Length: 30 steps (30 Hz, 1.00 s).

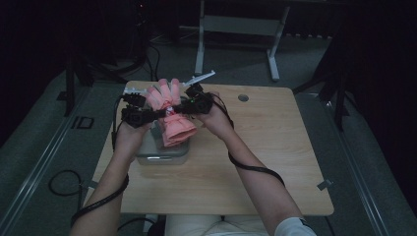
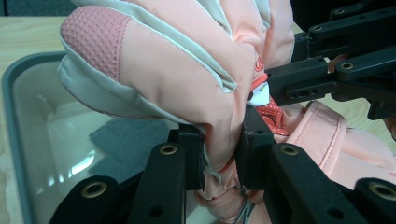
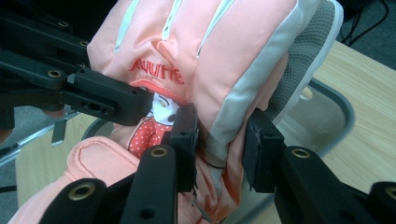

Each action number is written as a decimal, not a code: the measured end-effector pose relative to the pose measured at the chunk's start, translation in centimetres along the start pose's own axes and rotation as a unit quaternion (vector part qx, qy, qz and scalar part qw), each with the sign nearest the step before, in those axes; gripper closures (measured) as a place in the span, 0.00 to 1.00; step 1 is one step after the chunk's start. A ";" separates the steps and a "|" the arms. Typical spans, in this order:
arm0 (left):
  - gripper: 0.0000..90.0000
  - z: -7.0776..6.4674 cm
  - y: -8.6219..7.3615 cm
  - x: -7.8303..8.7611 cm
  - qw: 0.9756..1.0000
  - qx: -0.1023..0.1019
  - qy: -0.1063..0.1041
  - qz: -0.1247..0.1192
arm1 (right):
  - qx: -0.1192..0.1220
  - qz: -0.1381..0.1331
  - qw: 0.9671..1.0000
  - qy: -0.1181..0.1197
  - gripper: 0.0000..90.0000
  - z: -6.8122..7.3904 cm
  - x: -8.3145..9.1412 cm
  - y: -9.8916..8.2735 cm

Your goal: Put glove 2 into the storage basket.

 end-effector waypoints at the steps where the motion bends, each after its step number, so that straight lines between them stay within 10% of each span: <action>1: 0.83 0.3 -0.1 -0.1 1.000 0.005 0.000 -0.002 | 0.002 0.004 1.000 0.001 0.76 0.1 -0.4 0.1; 23: 0.82 5.5 -4.8 -4.9 0.996 0.077 -0.012 0.052 | -0.011 0.092 0.996 -0.002 0.76 -0.3 -7.4 -3.8; 30: 0.81 5.7 -5.1 -5.3 0.994 0.071 0.027 0.074 | -0.016 0.097 0.995 -0.014 0.76 -0.1 -8.4 -4.4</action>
Point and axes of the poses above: each handheld gripper's, and its own axes: x roughly backward along the jaws, y roughly out of its top, z roughly to its left, the point moved 7 cm from there along -x, roughly forward along the jaws, and after that the axes turned 7 degrees about x, right-handed, at the moved point
